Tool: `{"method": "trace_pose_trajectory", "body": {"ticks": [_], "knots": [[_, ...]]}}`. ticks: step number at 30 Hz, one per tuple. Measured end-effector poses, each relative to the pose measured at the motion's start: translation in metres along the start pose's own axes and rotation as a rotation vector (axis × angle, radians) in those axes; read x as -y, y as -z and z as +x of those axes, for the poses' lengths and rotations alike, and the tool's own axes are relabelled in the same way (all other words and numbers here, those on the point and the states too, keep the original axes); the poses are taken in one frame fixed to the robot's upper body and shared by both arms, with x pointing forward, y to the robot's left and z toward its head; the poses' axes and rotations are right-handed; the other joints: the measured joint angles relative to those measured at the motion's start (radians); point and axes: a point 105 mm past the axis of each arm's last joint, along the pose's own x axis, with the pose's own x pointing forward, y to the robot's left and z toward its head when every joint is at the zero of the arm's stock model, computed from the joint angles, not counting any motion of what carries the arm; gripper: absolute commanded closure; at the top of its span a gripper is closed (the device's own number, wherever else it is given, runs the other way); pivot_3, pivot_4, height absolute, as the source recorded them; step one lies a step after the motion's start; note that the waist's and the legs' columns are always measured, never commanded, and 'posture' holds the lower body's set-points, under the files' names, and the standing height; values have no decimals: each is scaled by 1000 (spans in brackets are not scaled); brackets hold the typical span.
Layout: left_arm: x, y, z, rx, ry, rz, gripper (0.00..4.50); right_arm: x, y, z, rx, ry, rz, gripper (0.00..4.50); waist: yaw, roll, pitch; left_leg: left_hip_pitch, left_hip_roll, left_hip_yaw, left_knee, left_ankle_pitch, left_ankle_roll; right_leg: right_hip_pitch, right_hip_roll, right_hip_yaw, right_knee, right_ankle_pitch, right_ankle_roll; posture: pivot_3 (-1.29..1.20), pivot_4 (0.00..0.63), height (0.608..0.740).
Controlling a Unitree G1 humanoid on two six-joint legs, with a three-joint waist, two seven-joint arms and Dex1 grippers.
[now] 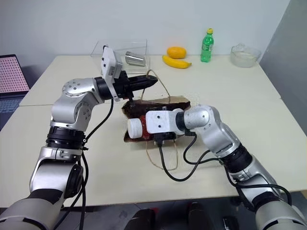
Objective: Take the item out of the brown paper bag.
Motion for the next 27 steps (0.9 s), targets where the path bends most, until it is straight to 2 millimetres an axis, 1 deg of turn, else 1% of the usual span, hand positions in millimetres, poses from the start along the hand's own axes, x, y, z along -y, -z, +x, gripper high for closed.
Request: {"method": "trace_pose_trajectory", "body": {"ticks": [4, 7, 9, 12, 14, 16, 18, 19, 20, 21, 22, 23, 24, 25, 26, 27], "knots": [[-1, 2, 2, -2, -7, -6, 4500, 9, -26, -18, 154, 25, 69, 1377, 0, 0, 0, 0, 0, 0, 0, 0, 0, 0, 0, 0, 0, 0, 0, 0, 150, 740], [-3, 5, 4, -13, -26, -13, 4500, 20, -45, -36, 253, 58, 140, 1377, 0, 0, 0, 0, 0, 0, 0, 0, 0, 0, 0, 0, 0, 0, 0, 0, 150, 740], [-4, 7, 4, -18, -33, -16, 4500, 32, -57, -52, 316, 108, 182, 1377, 1, 0, 0, 0, 0, 0, 0, 0, 0, 0, 0, 0, 0, 0, 0, 0, 150, 740], [-5, 8, 5, -14, -39, -12, 4500, 51, -76, -81, 421, 198, 254, 1377, 2, 0, 0, 0, 0, 0, 0, 0, 0, 0, 0, 0, 0, 0, 0, 0, 150, 740], [-5, 8, 6, -12, -45, -10, 4500, 62, -79, -100, 462, 274, 298, 1377, 4, 0, 0, 0, 0, 0, 0, 0, 1, 0, 0, 0, 0, 0, 0, 0, 150, 740], [-5, 9, 7, -15, -47, -9, 4500, 72, -74, -121, 456, 368, 322, 1377, 10, 0, 0, 0, 0, 0, 0, -2, 4, 0, -1, 0, 0, 0, 0, 0, 150, 740], [-5, 9, 7, -18, -49, -9, 4500, 83, -62, -147, 397, 487, 328, 1377, 16, 0, 0, 0, -1, 1, 0, -2, 4, 0, -1, 0, 0, 0, 0, 0, 150, 740], [-6, 10, 7, -19, -50, -10, 4500, 86, -55, -157, 354, 530, 323, 1377, 17, 0, 0, 0, -1, 1, 0, -2, 4, 0, -1, 0, 0, 0, 0, 0, 150, 740], [-5, 9, 9, -15, -46, -12, 4500, 85, -42, -168, 266, 571, 296, 1377, 18, 0, 0, 0, 0, 1, -1, -2, 4, 0, -1, 0, -1, 0, 0, 0, 150, 740], [-4, 9, 9, -13, -44, -13, 4500, 80, -16, -179, 114, 604, 271, 1377, 22, 0, 0, -1, 0, 1, -1, -3, 5, 1, -1, -1, -3, 0, 0, 0, 150, 740], [-5, 10, 9, -15, -47, -15, 4500, 75, 6, -186, 0, 614, 270, 1377, 26, -1, 0, -1, 0, 1, 0, -3, 5, 2, -1, -1, -5, 0, 0, 0, 150, 740], [-7, 11, 6, -19, -56, -15, 4500, 67, 36, -191, -119, 614, 306, 1377, 25, -1, 0, 0, 0, 3, 0, -3, 6, 3, -1, 0, -5, 0, 1, 0, 150, 740], [-9, 11, 6, -17, -60, -14, 4500, 56, 71, -195, -246, 606, 342, 1377, 23, -1, 0, -1, -1, 5, 0, -3, 6, 2, -1, 2, -5, 1, 2, 0, 150, 740], [-9, 10, 6, -16, -60, -12, 4500, 48, 90, -196, -315, 586, 363, 1377, 20, 0, 0, 0, -1, 6, 0, -3, 6, 1, -2, 3, -4, 1, 2, 0, 150, 740], [-9, 10, 6, -14, -60, -8, 4500, 35, 114, -193, -396, 547, 390, 1377, 18, 0, 1, -1, -1, 6, 0, -3, 6, 1, -1, 3, -4, 1, 2, 0, 150, 740], [-8, 10, 7, -11, -57, -9, 4500, 24, 131, -188, -454, 500, 385, 1377, 11, 1, 1, -1, 0, 7, 0, -3, 6, 0, -1, 4, -3, 1, 2, 0, 150, 740]]}}
